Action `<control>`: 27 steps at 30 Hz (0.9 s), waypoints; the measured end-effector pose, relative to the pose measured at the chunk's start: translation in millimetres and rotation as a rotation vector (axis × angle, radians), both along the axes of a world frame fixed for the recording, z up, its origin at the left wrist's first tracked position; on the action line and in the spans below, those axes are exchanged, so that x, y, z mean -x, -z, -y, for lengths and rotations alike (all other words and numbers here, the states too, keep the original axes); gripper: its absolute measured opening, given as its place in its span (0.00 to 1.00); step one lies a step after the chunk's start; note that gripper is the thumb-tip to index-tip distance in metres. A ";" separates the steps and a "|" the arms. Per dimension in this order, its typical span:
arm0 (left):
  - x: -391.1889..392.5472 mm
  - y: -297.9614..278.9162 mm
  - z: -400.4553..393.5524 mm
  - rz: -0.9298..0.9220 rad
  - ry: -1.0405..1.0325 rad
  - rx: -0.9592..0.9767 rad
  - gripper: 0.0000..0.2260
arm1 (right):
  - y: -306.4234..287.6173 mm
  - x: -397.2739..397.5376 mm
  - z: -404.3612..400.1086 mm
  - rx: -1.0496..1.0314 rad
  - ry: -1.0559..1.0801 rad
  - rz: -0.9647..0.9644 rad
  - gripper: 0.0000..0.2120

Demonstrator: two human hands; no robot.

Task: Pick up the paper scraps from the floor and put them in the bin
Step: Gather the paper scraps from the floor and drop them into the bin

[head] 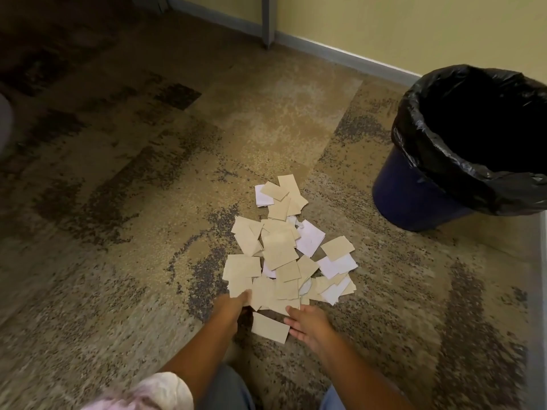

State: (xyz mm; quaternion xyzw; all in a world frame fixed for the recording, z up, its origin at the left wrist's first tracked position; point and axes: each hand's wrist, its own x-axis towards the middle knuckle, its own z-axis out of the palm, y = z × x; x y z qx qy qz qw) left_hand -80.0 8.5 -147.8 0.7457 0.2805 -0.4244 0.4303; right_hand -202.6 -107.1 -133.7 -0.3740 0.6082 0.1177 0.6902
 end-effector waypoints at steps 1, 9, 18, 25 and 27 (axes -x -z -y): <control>3.9 -2.5 1.1 0.003 -0.041 0.059 0.18 | -2.0 0.0 -2.6 -0.007 0.005 0.017 0.21; 21.0 -38.6 -0.4 -0.024 -0.210 0.180 0.13 | -23.1 4.7 -13.5 -0.062 0.055 0.141 0.18; 15.2 -65.5 -23.9 0.244 -0.143 0.050 0.18 | -21.6 22.9 -32.0 0.183 -0.115 0.041 0.18; -5.0 -84.3 -33.5 0.588 0.517 -0.178 0.12 | -8.6 17.0 -65.3 0.723 -0.993 0.027 0.21; -9.1 -85.8 -30.3 0.602 0.585 -0.174 0.12 | -10.1 10.5 -69.8 0.746 -1.042 0.007 0.22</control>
